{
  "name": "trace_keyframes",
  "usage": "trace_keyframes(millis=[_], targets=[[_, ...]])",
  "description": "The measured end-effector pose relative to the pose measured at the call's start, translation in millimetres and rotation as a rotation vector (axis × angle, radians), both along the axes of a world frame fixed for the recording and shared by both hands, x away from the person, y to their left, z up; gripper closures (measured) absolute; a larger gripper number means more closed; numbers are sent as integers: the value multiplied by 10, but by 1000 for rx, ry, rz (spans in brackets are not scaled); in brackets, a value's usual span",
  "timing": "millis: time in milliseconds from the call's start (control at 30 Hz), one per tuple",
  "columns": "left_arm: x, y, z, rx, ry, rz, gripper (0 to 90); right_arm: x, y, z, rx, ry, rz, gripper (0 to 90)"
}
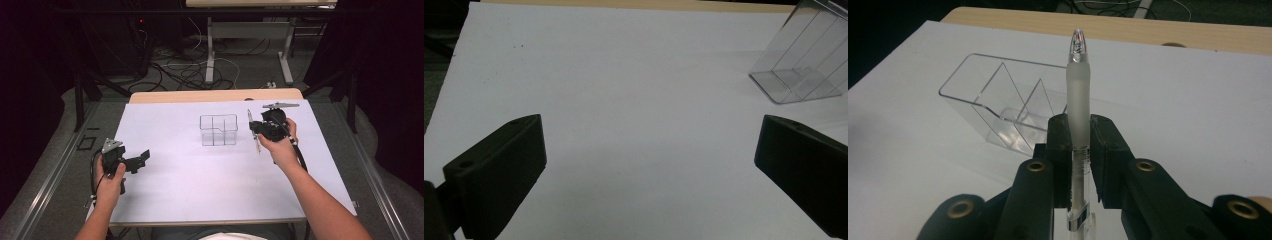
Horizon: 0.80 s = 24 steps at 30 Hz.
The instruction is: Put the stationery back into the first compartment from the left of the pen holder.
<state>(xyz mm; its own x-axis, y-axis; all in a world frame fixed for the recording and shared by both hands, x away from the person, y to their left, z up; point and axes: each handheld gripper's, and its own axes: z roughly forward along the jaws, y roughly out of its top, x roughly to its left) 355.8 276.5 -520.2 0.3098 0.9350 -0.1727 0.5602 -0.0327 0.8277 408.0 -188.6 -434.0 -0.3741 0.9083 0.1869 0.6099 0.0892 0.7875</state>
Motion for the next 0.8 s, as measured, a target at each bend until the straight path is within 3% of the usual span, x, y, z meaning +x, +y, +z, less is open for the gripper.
trace_keyframes(millis=[800], targets=[[-1, 5, -4, -2, 3, 1, 2, 294, 373, 349, 10, -87, -10, 799]])
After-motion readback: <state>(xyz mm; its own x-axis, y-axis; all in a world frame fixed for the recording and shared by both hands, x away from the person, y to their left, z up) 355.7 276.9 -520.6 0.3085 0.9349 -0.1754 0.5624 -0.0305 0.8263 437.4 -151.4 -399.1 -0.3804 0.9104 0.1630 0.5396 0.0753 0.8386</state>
